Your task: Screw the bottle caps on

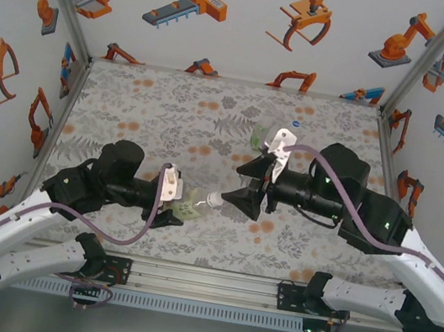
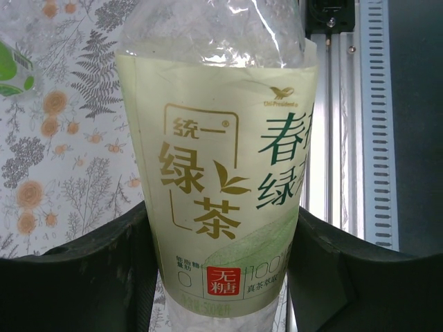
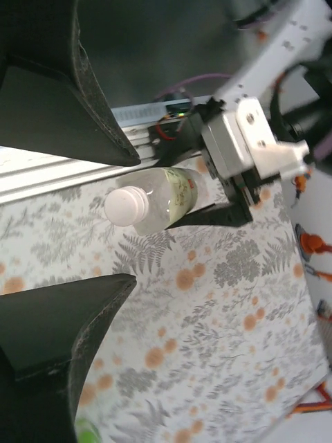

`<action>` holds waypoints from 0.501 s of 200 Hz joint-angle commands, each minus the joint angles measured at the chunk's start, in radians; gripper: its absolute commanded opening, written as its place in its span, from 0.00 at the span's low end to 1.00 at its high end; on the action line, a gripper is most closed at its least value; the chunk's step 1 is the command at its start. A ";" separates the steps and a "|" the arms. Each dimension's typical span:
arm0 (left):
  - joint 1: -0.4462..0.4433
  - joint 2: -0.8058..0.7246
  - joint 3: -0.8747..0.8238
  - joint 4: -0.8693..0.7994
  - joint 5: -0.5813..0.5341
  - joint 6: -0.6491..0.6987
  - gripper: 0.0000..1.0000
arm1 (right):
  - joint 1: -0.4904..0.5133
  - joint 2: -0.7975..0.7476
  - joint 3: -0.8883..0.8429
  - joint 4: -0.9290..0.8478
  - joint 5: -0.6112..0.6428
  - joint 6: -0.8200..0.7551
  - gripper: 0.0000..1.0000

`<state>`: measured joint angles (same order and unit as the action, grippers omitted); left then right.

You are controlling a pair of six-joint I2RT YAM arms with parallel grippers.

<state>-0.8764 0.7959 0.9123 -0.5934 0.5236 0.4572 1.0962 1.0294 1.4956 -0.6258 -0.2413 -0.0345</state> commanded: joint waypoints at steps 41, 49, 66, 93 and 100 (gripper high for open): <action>-0.003 -0.030 0.034 0.001 0.098 -0.018 0.00 | 0.004 0.077 0.046 -0.136 -0.293 -0.389 0.58; -0.002 -0.031 0.036 -0.002 0.106 -0.022 0.00 | 0.005 0.071 0.019 -0.094 -0.292 -0.388 0.58; -0.003 -0.035 0.039 -0.011 0.118 -0.023 0.00 | 0.005 0.061 -0.021 -0.036 -0.302 -0.383 0.57; -0.003 -0.043 0.037 -0.022 0.124 -0.024 0.00 | 0.005 0.071 -0.029 -0.033 -0.293 -0.383 0.51; -0.003 -0.045 0.035 -0.022 0.125 -0.023 0.00 | 0.005 0.074 -0.030 -0.033 -0.292 -0.383 0.49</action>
<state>-0.8764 0.7689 0.9161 -0.6029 0.6052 0.4465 1.0966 1.1076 1.4693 -0.7124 -0.5072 -0.3878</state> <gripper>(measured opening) 0.593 0.511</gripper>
